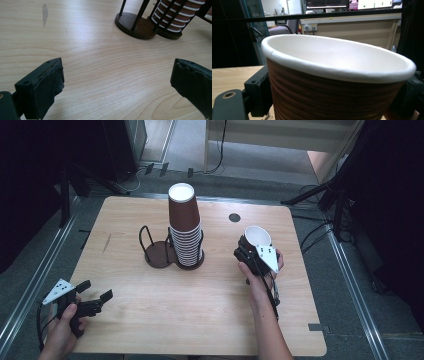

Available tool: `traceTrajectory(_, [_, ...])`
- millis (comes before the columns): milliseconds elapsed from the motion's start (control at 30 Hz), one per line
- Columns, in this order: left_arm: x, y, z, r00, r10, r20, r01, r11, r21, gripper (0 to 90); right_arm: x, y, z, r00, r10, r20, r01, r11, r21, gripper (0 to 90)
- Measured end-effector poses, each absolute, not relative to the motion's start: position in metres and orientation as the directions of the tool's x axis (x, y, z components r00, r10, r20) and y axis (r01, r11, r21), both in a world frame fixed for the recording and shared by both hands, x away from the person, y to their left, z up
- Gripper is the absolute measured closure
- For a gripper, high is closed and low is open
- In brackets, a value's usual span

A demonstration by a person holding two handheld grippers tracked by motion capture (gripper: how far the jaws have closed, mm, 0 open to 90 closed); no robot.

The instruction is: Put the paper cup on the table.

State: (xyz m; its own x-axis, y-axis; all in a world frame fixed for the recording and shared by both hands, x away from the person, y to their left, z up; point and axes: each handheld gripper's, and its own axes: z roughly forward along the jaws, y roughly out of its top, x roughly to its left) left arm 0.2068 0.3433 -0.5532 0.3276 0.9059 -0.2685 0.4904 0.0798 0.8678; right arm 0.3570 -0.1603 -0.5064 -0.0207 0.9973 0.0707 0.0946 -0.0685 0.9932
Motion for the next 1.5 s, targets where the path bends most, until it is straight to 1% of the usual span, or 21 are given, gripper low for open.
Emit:
traceTrajectory(33, [0.207, 0.343, -0.553, 0.328, 0.905, -0.269, 0.49, 0.081, 0.868, 0.0, 0.358, -0.16, -0.507, -0.018, 0.998, 0.063, 0.1, -0.061, 0.993, 11.5])
traceTrajectory(133, [0.207, 0.344, -0.553, 0.327, 0.906, -0.27, 0.49, 0.081, 0.868, 0.0, 0.363, -0.159, -0.514, -0.01, 1.0, -0.004, 0.106, 0.005, 0.994, 11.4])
traceTrajectory(167, [0.207, 0.344, -0.553, 0.327, 0.906, -0.269, 0.489, 0.082, 0.869, 0.0, 0.364, -0.158, -0.516, -0.009, 0.999, -0.04, 0.097, 0.041, 0.994, 11.4])
traceTrajectory(233, [0.207, 0.344, -0.553, 0.324, 0.905, -0.277, 0.49, 0.09, 0.867, 0.0, 0.365, -0.156, -0.519, -0.014, 0.998, -0.067, 0.093, 0.068, 0.993, 11.2])
traceTrajectory(333, [0.207, 0.345, -0.553, 0.323, 0.904, -0.281, 0.488, 0.095, 0.867, 0.0, 0.367, -0.155, -0.522, -0.009, 0.998, -0.067, 0.092, 0.068, 0.993, 11.1])
traceTrajectory(567, [0.207, 0.344, -0.553, 0.324, 0.904, -0.278, 0.489, 0.091, 0.867, 0.0, 0.374, -0.161, -0.527, 0.019, 0.999, -0.029, 0.097, 0.027, 0.995, 10.9])
traceTrajectory(767, [0.207, 0.344, -0.553, 0.327, 0.902, -0.282, 0.49, 0.093, 0.867, 0.0, 0.379, -0.164, -0.533, 0.021, 0.999, -0.035, 0.102, 0.033, 0.994, 10.8])
traceTrajectory(833, [0.207, 0.345, -0.553, 0.329, 0.901, -0.283, 0.49, 0.093, 0.866, 0.0, 0.38, -0.166, -0.535, 0.043, 0.998, -0.044, 0.088, 0.04, 0.995, 10.8])
traceTrajectory(967, [0.207, 0.345, -0.554, 0.331, 0.899, -0.286, 0.492, 0.094, 0.865, 0.0, 0.382, -0.169, -0.535, 0.056, 0.998, -0.005, 0.09, 0.0, 0.996, 10.7])
traceTrajectory(1200, [0.207, 0.344, -0.553, 0.336, 0.9, -0.278, 0.489, 0.086, 0.868, 0.0, 0.382, -0.169, -0.539, 0.048, 0.999, -0.023, 0.086, 0.019, 0.996, 10.7])
traceTrajectory(1500, [0.207, 0.345, -0.553, 0.336, 0.899, -0.281, 0.491, 0.087, 0.867, 0.0, 0.382, -0.167, -0.543, 0.023, 0.999, -0.023, 0.111, 0.02, 0.994, 9.5])
